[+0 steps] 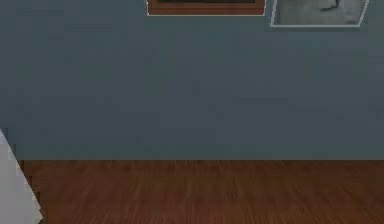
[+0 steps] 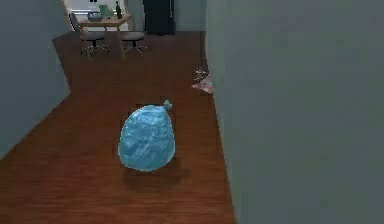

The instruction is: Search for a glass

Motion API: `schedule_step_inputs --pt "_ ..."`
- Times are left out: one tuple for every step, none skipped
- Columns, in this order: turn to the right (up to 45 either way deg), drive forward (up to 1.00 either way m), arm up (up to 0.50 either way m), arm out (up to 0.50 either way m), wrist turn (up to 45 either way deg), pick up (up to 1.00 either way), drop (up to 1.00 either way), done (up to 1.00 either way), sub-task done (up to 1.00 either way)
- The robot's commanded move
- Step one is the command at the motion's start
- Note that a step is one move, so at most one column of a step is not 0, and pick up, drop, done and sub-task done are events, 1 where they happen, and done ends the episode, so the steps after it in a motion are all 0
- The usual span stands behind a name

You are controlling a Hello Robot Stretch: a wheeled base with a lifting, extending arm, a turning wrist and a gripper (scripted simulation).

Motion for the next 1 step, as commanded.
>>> schedule_step_inputs --pt "-45.0 0.00 0.00 0.00 0.0 0.00 0.00 0.00 0.00"
